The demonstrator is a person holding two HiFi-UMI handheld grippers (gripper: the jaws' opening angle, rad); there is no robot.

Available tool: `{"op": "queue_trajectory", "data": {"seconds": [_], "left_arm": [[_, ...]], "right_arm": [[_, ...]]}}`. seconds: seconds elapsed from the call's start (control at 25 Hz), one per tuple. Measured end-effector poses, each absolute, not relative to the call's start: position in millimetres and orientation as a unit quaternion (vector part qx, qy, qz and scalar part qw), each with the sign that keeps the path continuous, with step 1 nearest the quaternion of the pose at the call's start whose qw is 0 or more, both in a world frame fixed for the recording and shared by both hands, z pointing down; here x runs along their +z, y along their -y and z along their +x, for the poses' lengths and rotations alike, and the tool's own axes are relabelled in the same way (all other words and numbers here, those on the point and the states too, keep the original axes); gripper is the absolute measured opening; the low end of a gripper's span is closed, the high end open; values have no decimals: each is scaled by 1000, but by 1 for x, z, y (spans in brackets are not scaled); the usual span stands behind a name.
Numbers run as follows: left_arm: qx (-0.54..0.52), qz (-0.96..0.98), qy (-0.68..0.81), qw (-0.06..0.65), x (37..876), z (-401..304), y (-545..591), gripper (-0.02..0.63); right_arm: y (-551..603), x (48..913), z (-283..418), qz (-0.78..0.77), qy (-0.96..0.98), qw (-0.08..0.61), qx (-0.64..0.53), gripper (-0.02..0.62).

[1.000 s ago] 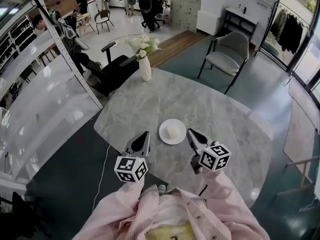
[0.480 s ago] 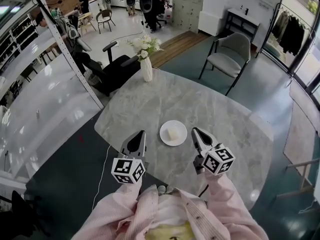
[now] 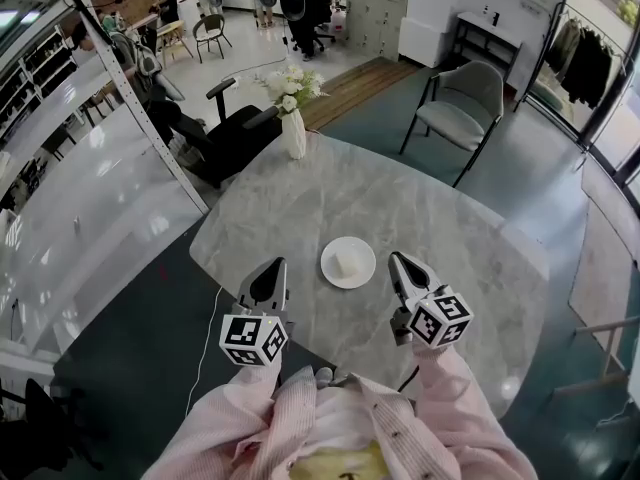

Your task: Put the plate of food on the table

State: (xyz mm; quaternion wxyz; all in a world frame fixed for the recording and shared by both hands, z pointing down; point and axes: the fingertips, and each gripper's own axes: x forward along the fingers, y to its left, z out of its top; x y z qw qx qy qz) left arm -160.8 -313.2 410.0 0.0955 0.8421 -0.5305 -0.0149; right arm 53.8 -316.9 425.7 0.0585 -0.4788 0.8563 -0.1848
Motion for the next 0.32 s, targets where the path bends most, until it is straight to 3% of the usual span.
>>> {"op": "queue_trajectory", "data": {"seconds": [0.32], "left_arm": [[-11, 840, 535, 95, 411, -162, 313, -9]], "right_arm": [[318, 426, 60, -486, -853, 56, -184, 5]]}}
